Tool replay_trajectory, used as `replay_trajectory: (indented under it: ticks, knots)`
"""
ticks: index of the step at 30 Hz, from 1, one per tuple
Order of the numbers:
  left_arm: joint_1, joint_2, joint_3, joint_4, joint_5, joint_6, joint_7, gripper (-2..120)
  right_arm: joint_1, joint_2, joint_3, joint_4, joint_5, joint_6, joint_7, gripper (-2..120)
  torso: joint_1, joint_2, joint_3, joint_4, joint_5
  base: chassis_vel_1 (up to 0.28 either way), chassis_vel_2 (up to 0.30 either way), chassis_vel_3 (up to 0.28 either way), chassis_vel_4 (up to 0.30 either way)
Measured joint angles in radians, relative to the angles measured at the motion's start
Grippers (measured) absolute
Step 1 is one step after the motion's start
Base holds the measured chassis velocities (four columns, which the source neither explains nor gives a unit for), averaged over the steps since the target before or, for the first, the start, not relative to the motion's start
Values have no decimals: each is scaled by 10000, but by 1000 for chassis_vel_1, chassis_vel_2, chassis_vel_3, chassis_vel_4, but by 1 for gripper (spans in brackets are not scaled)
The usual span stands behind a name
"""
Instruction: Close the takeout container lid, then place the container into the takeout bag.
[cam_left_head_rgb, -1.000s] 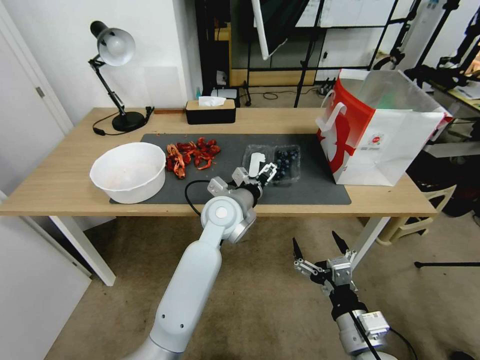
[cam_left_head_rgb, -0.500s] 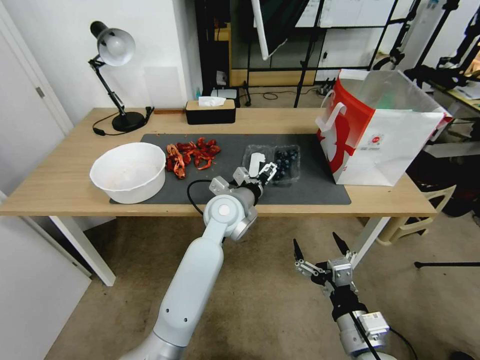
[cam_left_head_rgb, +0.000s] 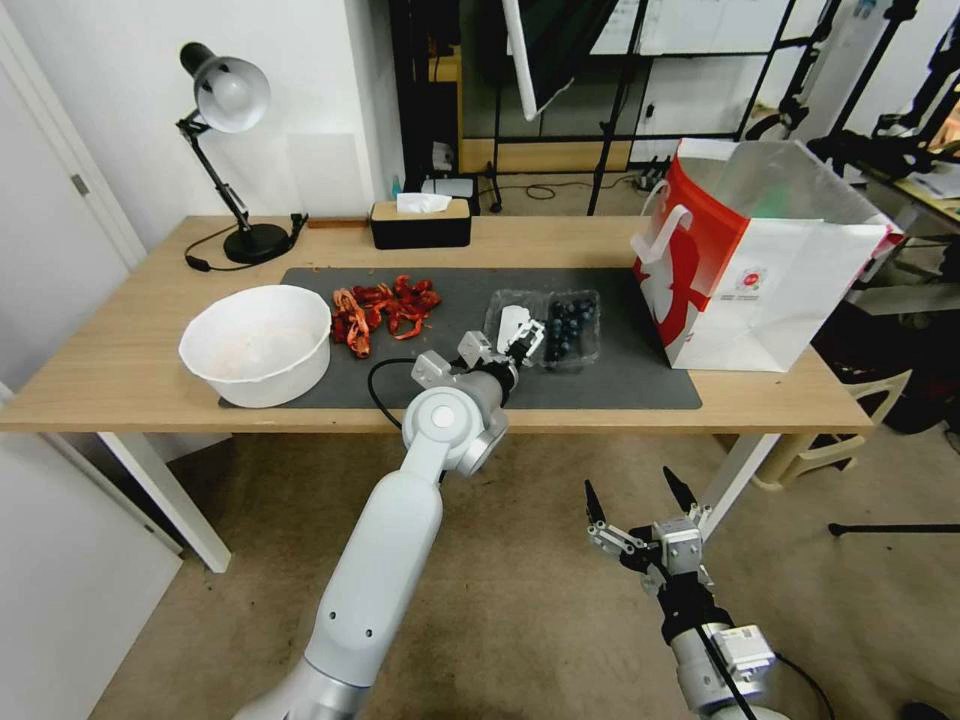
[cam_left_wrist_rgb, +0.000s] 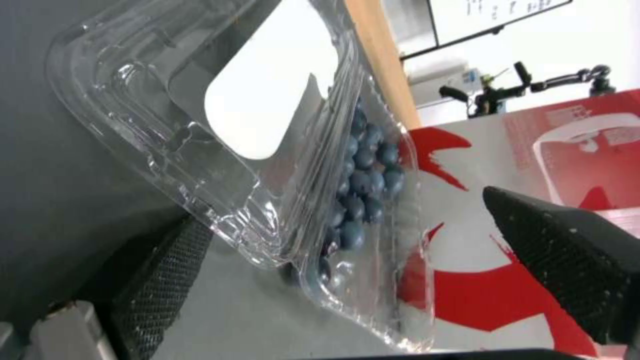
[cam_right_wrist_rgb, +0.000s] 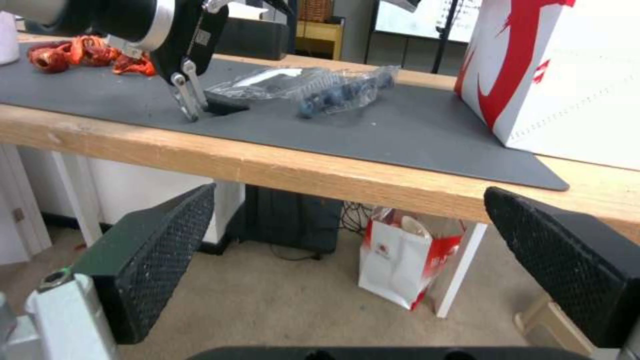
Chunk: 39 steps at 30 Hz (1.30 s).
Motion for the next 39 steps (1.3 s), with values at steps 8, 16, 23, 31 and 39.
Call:
replay_trajectory:
  ticks: [8, 16, 23, 31, 39]
  knots:
    - [234, 80, 122, -21, 424, -245, 1123, 100, -48, 18, -14, -21, -42, 46, 0, 100, 0, -1, 0, 0, 0, 0, 0, 0, 0]
    - [307, 147, 490, 35, 1675, -670, 2475, 100, -86, 20, -14, -34, -49, 91, -2, 100, 0, -1, 0, -2, 0, 0, 0, 0, 0]
    - [322, 167, 766, 131, 2749, -1184, 3402, 100, -98, 8, -4, -34, -50, 109, -5, 100, 0, -1, -1, -2, 0, 0, 0, 0, 0]
    - [279, 71, 881, 129, 3106, -1468, 4109, 100, -112, -16, 7, -37, -43, 128, -10, 100, 0, -1, -1, -2, 0, 0, 0, 0, 0]
    - [101, 19, 1125, 165, 3088, -1405, 4578, 100, -119, -50, 50, -37, -12, 146, -13, 100, 0, 0, -1, -1, 0, 0, 0, 0, 0]
